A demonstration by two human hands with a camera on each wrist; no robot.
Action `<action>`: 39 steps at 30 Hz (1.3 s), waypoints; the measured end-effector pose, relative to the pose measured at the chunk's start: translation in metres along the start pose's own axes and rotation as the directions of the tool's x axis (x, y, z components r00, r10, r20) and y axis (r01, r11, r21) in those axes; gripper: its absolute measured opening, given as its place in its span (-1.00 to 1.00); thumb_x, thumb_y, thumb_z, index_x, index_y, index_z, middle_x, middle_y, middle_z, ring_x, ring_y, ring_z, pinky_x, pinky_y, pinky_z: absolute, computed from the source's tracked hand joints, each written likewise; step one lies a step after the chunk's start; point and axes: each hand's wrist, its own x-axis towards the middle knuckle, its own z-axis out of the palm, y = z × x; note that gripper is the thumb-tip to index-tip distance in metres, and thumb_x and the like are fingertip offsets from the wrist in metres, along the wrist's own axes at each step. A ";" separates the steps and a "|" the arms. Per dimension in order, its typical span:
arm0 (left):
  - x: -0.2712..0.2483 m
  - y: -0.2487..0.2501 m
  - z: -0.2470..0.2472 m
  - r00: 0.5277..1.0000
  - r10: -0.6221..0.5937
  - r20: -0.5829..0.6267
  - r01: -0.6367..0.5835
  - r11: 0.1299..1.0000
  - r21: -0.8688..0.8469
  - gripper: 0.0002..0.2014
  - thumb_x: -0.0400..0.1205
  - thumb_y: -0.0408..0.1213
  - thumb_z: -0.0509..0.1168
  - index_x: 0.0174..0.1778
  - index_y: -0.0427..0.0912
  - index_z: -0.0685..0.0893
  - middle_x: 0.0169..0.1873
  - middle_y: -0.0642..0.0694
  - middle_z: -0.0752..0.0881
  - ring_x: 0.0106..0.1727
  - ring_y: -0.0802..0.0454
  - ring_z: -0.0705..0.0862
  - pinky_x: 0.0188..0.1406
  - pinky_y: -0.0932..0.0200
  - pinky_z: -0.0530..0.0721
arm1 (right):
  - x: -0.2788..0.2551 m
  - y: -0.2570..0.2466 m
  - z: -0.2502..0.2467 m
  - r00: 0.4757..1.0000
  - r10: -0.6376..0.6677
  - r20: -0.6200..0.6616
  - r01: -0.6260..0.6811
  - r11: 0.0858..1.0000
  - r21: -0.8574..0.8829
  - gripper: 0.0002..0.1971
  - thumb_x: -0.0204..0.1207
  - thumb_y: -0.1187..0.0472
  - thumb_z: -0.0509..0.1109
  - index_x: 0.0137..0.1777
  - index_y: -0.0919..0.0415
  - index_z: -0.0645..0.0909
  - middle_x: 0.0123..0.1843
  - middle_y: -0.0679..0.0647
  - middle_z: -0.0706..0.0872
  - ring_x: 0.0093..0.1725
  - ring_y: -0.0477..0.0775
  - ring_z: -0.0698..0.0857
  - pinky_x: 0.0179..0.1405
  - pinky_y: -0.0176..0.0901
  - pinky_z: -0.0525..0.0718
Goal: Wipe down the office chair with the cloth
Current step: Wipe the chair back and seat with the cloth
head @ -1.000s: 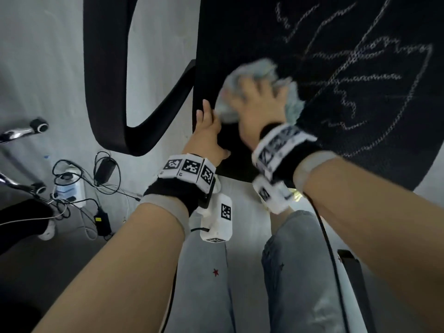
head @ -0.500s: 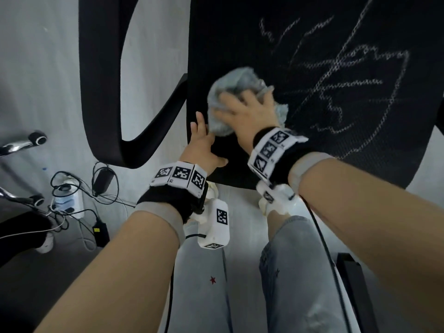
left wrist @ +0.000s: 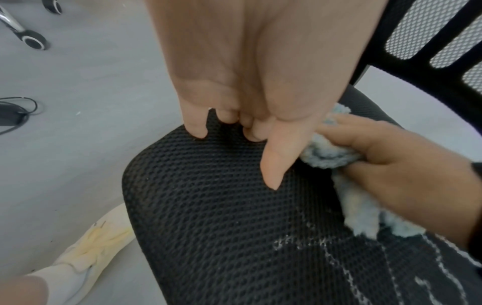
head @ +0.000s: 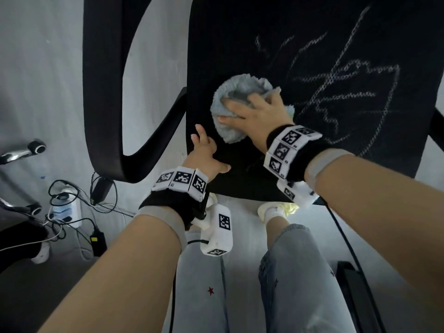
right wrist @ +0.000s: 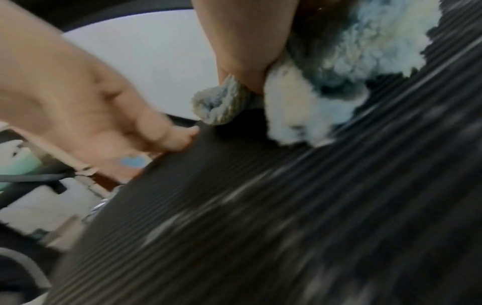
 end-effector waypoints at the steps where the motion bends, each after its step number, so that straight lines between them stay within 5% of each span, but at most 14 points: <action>1: 0.000 0.000 0.000 1.000 0.000 0.006 0.000 1.000 -0.015 -0.16 0.59 -0.29 0.31 0.61 -0.30 -0.15 0.56 -0.13 -0.51 0.63 -0.07 -0.36 0.60 0.06 0.00 | 0.005 0.016 -0.001 0.997 0.079 -0.013 -0.079 0.996 -0.029 -0.38 0.59 0.13 0.15 0.57 -0.23 -0.02 0.67 -0.07 -0.07 0.55 0.29 0.10 0.41 0.49 0.21; 6: 0.001 -0.002 -0.008 1.000 0.014 0.017 -0.014 0.999 -0.040 -0.28 0.63 -0.31 0.24 0.63 -0.20 -0.03 0.59 -0.12 -0.44 0.64 -0.07 -0.31 0.60 0.06 0.00 | 0.029 0.066 -0.029 0.786 0.617 -0.021 -0.590 0.761 0.270 -0.31 0.51 0.31 0.22 0.57 -0.17 0.10 0.66 0.02 0.04 0.58 0.32 0.06 0.42 0.49 0.14; 8: 0.001 -0.001 -0.011 0.999 0.026 0.023 -0.024 0.997 -0.073 -0.30 0.63 -0.30 0.23 0.63 -0.12 0.01 0.61 -0.14 -0.39 0.64 -0.11 -0.30 0.61 0.00 -0.03 | 0.031 0.048 -0.034 0.809 0.587 0.031 -0.579 0.787 0.211 -0.39 0.54 0.29 0.21 0.56 -0.10 0.18 0.65 0.01 0.10 0.58 0.28 0.05 0.42 0.44 0.18; 11: -0.001 0.005 -0.009 0.999 0.018 0.038 -0.014 0.995 -0.103 -0.27 0.63 -0.28 0.24 0.63 -0.13 -0.04 0.61 -0.21 -0.37 0.63 -0.18 -0.34 0.59 -0.01 -0.07 | 0.018 0.005 -0.021 0.977 0.215 0.002 -0.214 0.974 0.072 -0.37 0.58 0.18 0.21 0.58 -0.16 0.06 0.67 -0.07 -0.06 0.55 0.28 0.10 0.40 0.39 0.23; 13: -0.001 0.010 -0.006 0.999 -0.002 0.054 0.008 0.995 -0.095 -0.23 0.63 -0.25 0.25 0.63 -0.15 -0.10 0.59 -0.23 -0.42 0.62 -0.21 -0.37 0.59 -0.02 -0.08 | 0.012 0.008 -0.013 0.999 0.038 0.033 -0.038 0.999 -0.009 -0.35 0.58 0.15 0.22 0.58 -0.22 -0.01 0.67 -0.12 -0.16 0.54 0.28 0.11 0.40 0.37 0.24; 15: -0.001 0.010 -0.003 0.998 -0.015 0.057 0.019 0.997 -0.073 -0.22 0.63 -0.24 0.24 0.63 -0.15 -0.13 0.57 -0.24 -0.46 0.61 -0.22 -0.40 0.60 -0.05 -0.06 | 0.017 0.035 -0.014 0.984 0.176 0.026 -0.175 0.983 -0.054 -0.35 0.58 0.16 0.20 0.57 -0.24 -0.02 0.67 -0.09 -0.17 0.57 0.28 0.05 0.42 0.41 0.20; 18: 0.001 0.007 -0.001 0.999 0.002 0.046 0.002 0.996 -0.087 -0.24 0.64 -0.26 0.23 0.63 -0.13 -0.12 0.56 -0.21 -0.49 0.60 -0.20 -0.41 0.60 -0.03 -0.05 | 0.025 0.071 -0.024 0.819 0.572 -0.035 -0.559 0.811 0.175 -0.35 0.55 0.27 0.22 0.58 -0.12 0.08 0.67 0.04 -0.03 0.56 0.35 0.08 0.44 0.45 0.16; 20: 0.001 0.004 0.000 0.999 0.008 0.038 -0.004 0.994 -0.108 -0.25 0.63 -0.26 0.23 0.63 -0.11 -0.10 0.57 -0.18 -0.48 0.61 -0.18 -0.41 0.60 -0.01 -0.06 | 0.030 0.067 -0.028 0.788 0.614 -0.034 -0.592 0.773 0.228 -0.36 0.56 0.30 0.20 0.58 -0.07 0.08 0.67 0.07 -0.01 0.56 0.35 0.10 0.43 0.42 0.18; 25: 0.002 0.006 0.003 1.000 0.004 0.013 -0.001 0.986 -0.165 -0.22 0.61 -0.25 0.27 0.63 -0.16 -0.08 0.59 -0.21 -0.41 0.61 -0.22 -0.40 0.60 -0.05 -0.10 | 0.003 -0.002 -0.009 0.988 0.154 -0.018 -0.154 0.987 0.042 -0.33 0.57 0.19 0.21 0.60 -0.11 -0.03 0.68 -0.02 -0.12 0.52 0.30 0.16 0.37 0.32 0.29; 27: 0.002 0.006 0.006 1.000 -0.004 0.016 0.006 0.987 -0.160 -0.22 0.62 -0.25 0.27 0.63 -0.15 -0.10 0.59 -0.21 -0.44 0.60 -0.22 -0.41 0.60 -0.05 -0.11 | -0.007 0.010 -0.001 0.999 0.031 -0.017 -0.032 0.999 -0.017 -0.35 0.58 0.18 0.18 0.59 -0.14 -0.04 0.68 -0.03 -0.12 0.49 0.29 0.21 0.35 0.28 0.33; 31: 0.002 0.004 0.006 1.000 0.007 0.009 -0.005 0.988 -0.157 -0.25 0.63 -0.26 0.24 0.63 -0.11 -0.09 0.57 -0.18 -0.47 0.60 -0.18 -0.43 0.60 -0.01 -0.08 | -0.001 0.075 -0.005 0.852 0.523 0.000 -0.521 0.850 0.081 -0.20 0.45 0.20 0.37 0.59 -0.14 0.00 0.67 0.04 -0.08 0.56 0.33 0.10 0.45 0.44 0.19; 34: 0.002 0.005 0.003 1.000 0.007 0.009 -0.005 0.989 -0.150 -0.26 0.64 -0.24 0.24 0.63 -0.11 -0.08 0.58 -0.18 -0.46 0.61 -0.18 -0.41 0.60 0.00 -0.08 | 0.001 0.078 -0.010 0.747 0.664 -0.006 -0.651 0.734 0.191 -0.18 0.47 0.28 0.35 0.60 -0.10 -0.04 0.68 0.06 -0.09 0.59 0.36 0.06 0.44 0.43 0.16; 36: 0.002 0.007 0.003 1.000 0.009 -0.003 -0.010 0.988 -0.156 -0.26 0.63 -0.23 0.24 0.63 -0.12 -0.06 0.58 -0.19 -0.45 0.61 -0.19 -0.41 0.60 -0.01 -0.08 | -0.002 0.046 -0.008 0.802 0.598 0.008 -0.593 0.794 0.131 -0.28 0.54 0.25 0.25 0.60 -0.08 -0.02 0.68 0.06 -0.13 0.59 0.32 0.06 0.43 0.36 0.22; 39: -0.001 0.008 0.003 1.000 -0.001 -0.018 -0.002 0.986 -0.165 -0.25 0.62 -0.21 0.26 0.63 -0.14 -0.05 0.58 -0.20 -0.44 0.61 -0.21 -0.41 0.60 0.00 -0.09 | -0.025 -0.011 0.013 0.979 0.201 -0.004 -0.201 0.978 0.061 -0.31 0.54 0.19 0.23 0.60 -0.08 -0.03 0.68 0.04 -0.15 0.51 0.27 0.22 0.35 0.22 0.35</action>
